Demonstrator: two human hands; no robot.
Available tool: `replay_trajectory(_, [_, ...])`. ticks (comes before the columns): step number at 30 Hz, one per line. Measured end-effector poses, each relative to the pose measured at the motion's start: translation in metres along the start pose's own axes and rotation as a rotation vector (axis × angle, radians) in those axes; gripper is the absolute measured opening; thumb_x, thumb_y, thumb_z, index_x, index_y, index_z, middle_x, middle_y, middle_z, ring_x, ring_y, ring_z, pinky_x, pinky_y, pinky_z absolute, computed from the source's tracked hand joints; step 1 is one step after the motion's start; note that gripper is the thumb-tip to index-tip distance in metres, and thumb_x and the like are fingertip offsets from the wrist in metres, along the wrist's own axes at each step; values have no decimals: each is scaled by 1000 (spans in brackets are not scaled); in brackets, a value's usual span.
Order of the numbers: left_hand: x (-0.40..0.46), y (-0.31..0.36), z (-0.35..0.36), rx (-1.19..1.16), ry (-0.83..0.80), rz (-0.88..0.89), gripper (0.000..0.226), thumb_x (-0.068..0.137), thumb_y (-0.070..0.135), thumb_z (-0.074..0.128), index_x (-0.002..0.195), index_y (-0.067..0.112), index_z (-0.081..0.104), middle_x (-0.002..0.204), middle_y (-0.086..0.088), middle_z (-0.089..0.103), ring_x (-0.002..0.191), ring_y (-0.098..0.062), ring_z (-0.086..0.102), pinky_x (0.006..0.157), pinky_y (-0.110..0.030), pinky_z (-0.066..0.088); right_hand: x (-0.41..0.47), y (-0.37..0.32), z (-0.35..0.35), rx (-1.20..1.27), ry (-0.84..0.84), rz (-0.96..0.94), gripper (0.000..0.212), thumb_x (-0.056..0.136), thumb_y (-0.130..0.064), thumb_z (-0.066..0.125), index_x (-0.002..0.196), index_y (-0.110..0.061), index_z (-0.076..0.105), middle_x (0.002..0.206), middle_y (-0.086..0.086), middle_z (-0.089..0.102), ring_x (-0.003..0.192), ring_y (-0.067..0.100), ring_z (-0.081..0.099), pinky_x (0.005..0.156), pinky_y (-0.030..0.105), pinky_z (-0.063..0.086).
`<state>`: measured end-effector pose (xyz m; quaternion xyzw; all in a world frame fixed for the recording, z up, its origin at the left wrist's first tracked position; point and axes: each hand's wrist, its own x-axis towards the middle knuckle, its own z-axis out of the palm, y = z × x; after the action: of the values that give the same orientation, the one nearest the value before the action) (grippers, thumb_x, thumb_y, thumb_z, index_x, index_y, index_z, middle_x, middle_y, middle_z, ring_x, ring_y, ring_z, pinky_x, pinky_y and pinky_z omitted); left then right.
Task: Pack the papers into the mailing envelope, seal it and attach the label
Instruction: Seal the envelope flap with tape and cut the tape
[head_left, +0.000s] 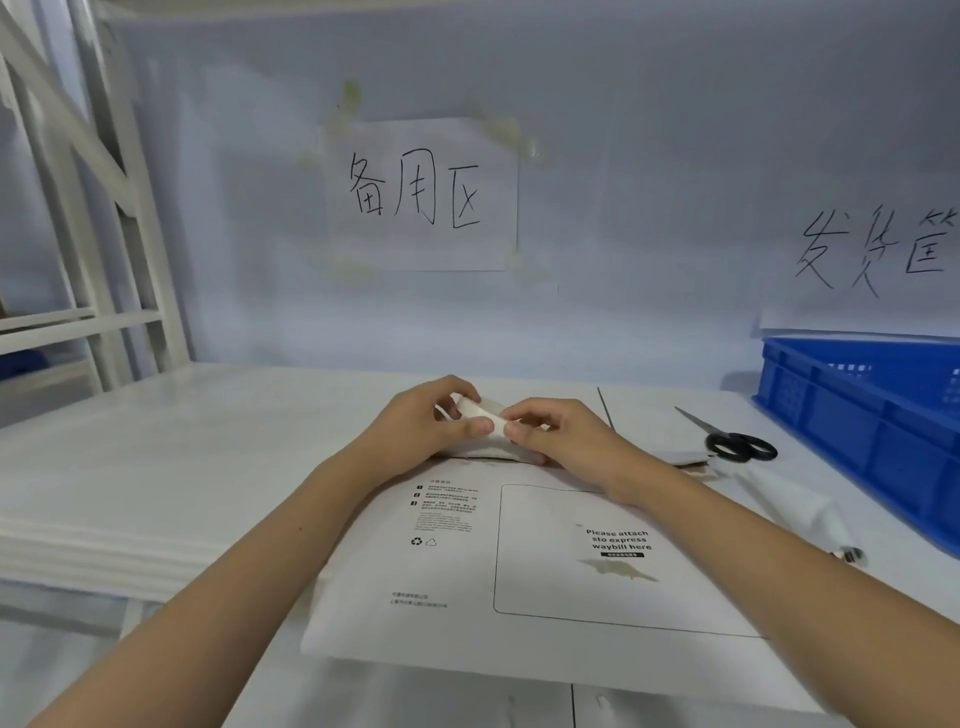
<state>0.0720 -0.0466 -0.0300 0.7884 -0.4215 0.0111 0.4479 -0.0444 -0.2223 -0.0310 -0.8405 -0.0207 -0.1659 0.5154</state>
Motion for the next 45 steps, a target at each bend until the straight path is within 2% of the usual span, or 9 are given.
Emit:
replay_trajectory(6, [-2,1,-8,-292,-6,-42,25,79,46,74,99,31,70,91,-1,57,82,-16,57,79,-32,42,-2,-5,-3,49,6,20,22,87,-21,72,108,-13,70,89,-3,61,51,0,50,57,12,41])
replay_trajectory(11, [-3,3,-14,-417,8,-102,15,92,41,63,97,28,69,96,4,65,99,-17,67,99,-35,47,-5,-11,-3,81,-27,-22,24,87,-2,68,111,3,63,47,-22,56,38,-2,48,45,5,35])
replay_trajectory(15, [-1,2,-14,-463,-9,-143,15,96,37,59,94,25,68,84,10,65,98,-17,68,99,-34,47,-3,-9,-2,-46,33,-62,15,91,-9,66,104,-2,67,42,-19,48,39,0,40,45,6,30])
replay_trajectory(22, [-1,-1,-13,-476,-17,-181,23,101,38,47,101,24,65,93,-1,58,94,-18,67,89,-33,44,2,-5,-1,-221,195,-147,12,88,-24,69,99,-27,72,87,-8,67,62,3,48,66,17,43])
replay_trajectory(26, [0,2,-7,-427,36,-222,32,102,40,40,108,21,65,95,-2,64,85,-17,66,82,-32,47,0,-7,0,-316,213,-185,16,88,-21,69,104,-22,73,89,-8,65,71,9,54,67,13,41])
replay_trajectory(29, [-1,2,-5,-360,44,-217,40,95,58,43,101,27,67,97,1,68,86,-17,66,81,-31,50,0,-8,1,-415,223,-240,16,89,-21,68,104,-19,74,86,1,63,74,13,53,66,12,37])
replay_trajectory(33, [-9,6,-4,-211,-16,-140,42,86,67,52,109,34,64,108,1,66,96,-13,67,70,-14,51,-3,-10,3,-472,198,-311,15,90,-24,66,101,-18,74,83,4,59,71,11,49,67,19,36])
replay_trajectory(38, [-10,9,-6,-272,-5,-137,42,81,65,59,108,35,66,108,3,70,101,-12,67,84,-24,49,-4,-12,3,-491,222,-319,25,88,-34,68,113,-29,71,83,-13,56,74,1,49,72,26,42])
replay_trajectory(45, [-10,11,-10,-433,-34,-166,61,84,70,43,116,25,68,111,3,74,104,-17,67,99,-38,48,-1,-11,0,-400,293,-326,24,90,-38,63,114,-35,66,101,-12,65,78,9,57,80,32,51])
